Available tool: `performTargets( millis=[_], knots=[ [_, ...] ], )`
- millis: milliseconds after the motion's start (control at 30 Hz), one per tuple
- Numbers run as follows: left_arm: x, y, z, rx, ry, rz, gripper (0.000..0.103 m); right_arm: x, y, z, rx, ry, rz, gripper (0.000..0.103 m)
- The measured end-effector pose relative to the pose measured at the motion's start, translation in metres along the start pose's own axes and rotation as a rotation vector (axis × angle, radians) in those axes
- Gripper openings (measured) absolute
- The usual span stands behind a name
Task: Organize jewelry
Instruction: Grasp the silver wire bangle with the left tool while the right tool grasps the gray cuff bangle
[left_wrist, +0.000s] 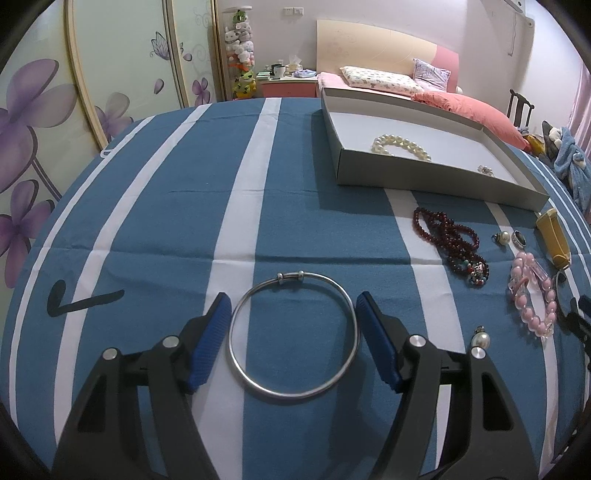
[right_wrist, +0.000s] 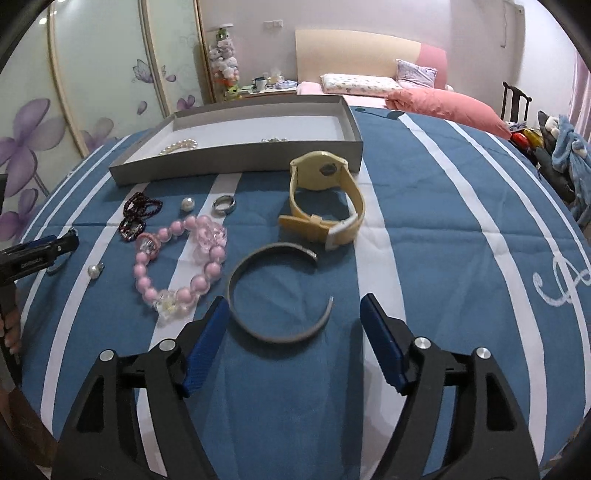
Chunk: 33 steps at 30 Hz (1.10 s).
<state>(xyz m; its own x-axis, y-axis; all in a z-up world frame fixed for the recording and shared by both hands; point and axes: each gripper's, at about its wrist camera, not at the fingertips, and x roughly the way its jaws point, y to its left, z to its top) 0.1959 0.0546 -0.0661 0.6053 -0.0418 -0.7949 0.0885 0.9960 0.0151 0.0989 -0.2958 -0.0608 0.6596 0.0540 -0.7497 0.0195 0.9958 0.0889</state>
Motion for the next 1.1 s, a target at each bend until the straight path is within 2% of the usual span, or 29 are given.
performTargets(
  millis=[367, 433, 467, 767, 1100],
  knots=[
    [0.000, 0.000, 0.000, -0.001, 0.000, -0.001, 0.068, 0.012, 0.015, 0.006, -0.005, 0.008, -0.044, 0.074],
    [0.000, 0.000, 0.000, -0.001, 0.000, 0.000, 0.068, 0.013, 0.015, 0.007, -0.006, 0.009, -0.056, 0.071],
    [0.001, 0.000, 0.000, -0.001, 0.000, 0.000, 0.068, 0.012, 0.015, 0.007, -0.010, 0.004, -0.060, 0.065],
    [0.000, 0.001, 0.001, -0.012, -0.004, -0.006, 0.068, 0.008, 0.012, 0.006, -0.012, -0.012, -0.023, 0.064],
    [-0.008, 0.002, -0.005, -0.031, -0.027, -0.010, 0.067, -0.007, 0.015, 0.010, -0.028, -0.090, -0.003, 0.064]
  ],
)
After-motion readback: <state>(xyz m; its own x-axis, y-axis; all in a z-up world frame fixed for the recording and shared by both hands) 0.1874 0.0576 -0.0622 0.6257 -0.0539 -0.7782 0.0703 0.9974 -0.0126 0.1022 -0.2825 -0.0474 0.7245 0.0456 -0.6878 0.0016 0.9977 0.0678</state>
